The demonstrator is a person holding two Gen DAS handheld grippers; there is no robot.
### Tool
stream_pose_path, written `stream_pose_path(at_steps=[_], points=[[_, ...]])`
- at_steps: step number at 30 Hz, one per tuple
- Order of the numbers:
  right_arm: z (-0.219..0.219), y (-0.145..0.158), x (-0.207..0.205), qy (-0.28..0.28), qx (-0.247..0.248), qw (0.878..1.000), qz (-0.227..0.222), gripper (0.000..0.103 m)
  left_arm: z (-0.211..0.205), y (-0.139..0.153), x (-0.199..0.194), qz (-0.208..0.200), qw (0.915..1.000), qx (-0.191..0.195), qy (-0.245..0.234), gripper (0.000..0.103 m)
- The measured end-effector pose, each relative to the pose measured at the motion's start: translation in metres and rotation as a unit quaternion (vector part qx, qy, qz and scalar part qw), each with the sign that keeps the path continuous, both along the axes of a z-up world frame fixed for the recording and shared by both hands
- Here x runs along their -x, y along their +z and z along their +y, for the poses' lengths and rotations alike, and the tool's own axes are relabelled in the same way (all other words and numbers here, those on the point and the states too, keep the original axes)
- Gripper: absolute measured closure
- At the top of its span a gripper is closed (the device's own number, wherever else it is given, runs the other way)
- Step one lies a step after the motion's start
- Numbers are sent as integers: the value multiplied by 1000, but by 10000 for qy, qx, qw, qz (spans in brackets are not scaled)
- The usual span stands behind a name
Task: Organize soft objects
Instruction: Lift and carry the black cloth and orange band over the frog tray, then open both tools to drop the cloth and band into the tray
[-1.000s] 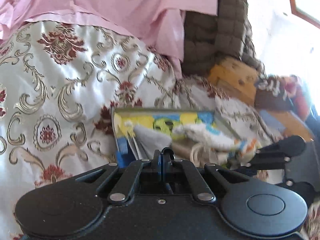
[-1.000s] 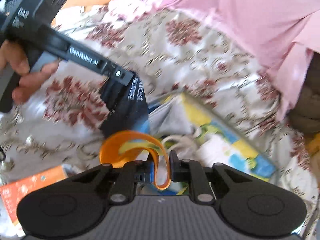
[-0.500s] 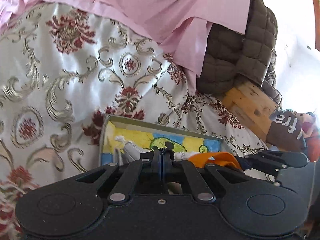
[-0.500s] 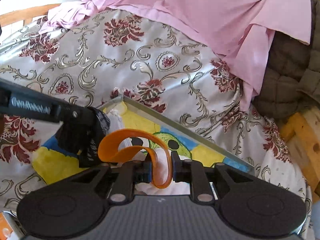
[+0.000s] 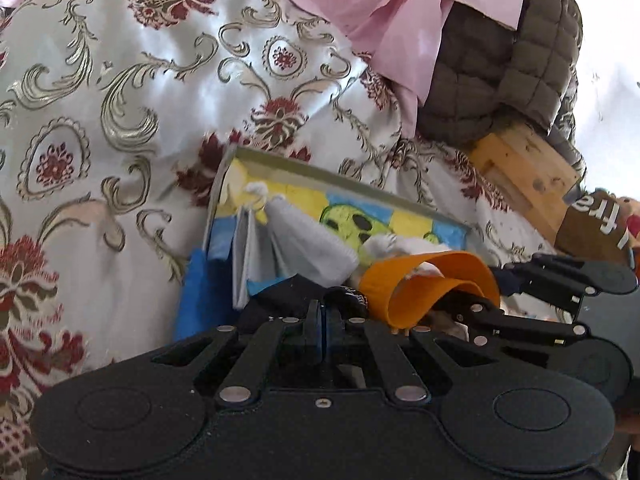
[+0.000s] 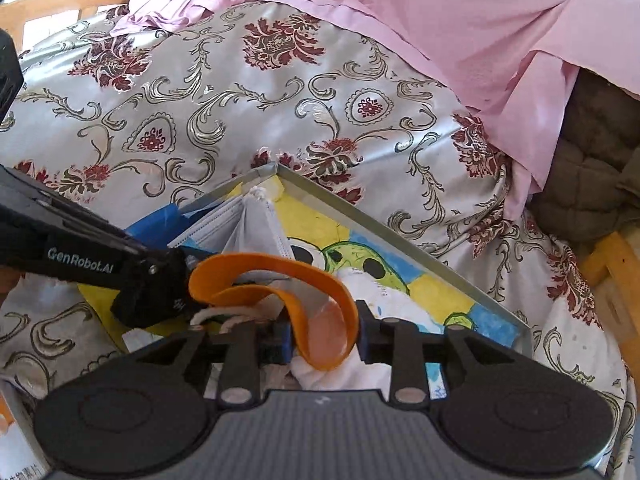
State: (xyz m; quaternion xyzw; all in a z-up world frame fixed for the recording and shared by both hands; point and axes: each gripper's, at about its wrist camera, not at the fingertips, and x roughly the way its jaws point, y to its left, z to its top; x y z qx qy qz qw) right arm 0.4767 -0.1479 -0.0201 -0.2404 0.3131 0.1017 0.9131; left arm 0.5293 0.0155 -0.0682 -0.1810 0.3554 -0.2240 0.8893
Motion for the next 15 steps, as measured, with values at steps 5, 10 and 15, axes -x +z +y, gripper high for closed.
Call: stream_pose_path(at_steps=[5, 10, 15], points=[[-2, 1, 1, -73, -39, 10000, -7, 65, 0, -6, 3, 130, 9998, -147, -97, 101], [-3, 2, 2, -91, -77, 9999, -15, 62, -1, -8, 6, 154, 9996, -209, -90, 91], [-7, 4, 4, -160, -139, 9998, -40, 54, -3, -6, 8, 137, 9995, -285, -72, 88]])
